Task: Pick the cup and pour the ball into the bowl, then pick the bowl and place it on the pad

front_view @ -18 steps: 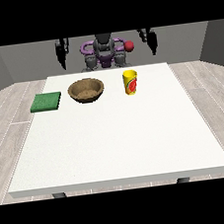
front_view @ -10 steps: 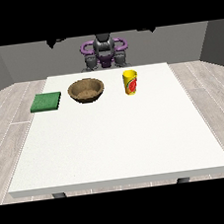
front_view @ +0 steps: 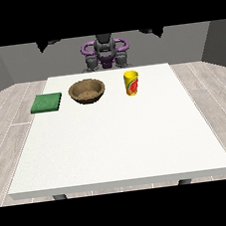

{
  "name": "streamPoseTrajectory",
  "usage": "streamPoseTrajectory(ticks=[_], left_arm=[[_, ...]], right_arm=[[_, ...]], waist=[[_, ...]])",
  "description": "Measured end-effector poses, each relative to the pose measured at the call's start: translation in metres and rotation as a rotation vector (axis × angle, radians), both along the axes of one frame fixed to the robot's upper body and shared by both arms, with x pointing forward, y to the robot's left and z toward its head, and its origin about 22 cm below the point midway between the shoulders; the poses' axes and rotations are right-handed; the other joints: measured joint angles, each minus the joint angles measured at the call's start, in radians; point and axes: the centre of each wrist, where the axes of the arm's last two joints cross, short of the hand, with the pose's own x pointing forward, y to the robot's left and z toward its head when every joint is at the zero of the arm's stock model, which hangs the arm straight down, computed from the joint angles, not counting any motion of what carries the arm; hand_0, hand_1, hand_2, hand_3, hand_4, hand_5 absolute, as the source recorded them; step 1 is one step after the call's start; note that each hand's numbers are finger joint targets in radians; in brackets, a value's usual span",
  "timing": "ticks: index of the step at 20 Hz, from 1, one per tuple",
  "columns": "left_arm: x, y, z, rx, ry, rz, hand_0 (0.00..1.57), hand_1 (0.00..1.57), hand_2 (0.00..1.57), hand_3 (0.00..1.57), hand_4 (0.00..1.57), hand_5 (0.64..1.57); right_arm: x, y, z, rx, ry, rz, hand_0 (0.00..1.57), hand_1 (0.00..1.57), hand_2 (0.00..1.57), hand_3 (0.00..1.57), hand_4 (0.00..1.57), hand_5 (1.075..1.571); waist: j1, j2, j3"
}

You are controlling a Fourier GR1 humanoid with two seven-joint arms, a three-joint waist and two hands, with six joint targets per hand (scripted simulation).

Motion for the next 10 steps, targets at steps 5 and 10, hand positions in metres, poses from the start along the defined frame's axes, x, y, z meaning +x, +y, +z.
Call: streamPoseTrajectory(ticks=[5,10], left_arm=[[0.012,0.006,-0.01,0.008,-0.078,0.001,0.0,0.0,0.0,0.0,0.0,1.529],[0.02,-0.005,-0.037,0.011,-0.125,0.02,0.0,0.0,0.0,0.0,0.0,1.527]], right_arm=[[0.009,0.001,-0.004,0.008,-0.067,0.01,0.0,0.0,0.0,0.0,0.0,1.57],[0.018,-0.005,-0.005,0.003,-0.103,0.024,0.0,0.0,0.0,0.0,0.0,1.571]], waist=[[-0.01,0.088,-0.0003],[-0.024,0.152,-0.0001]])
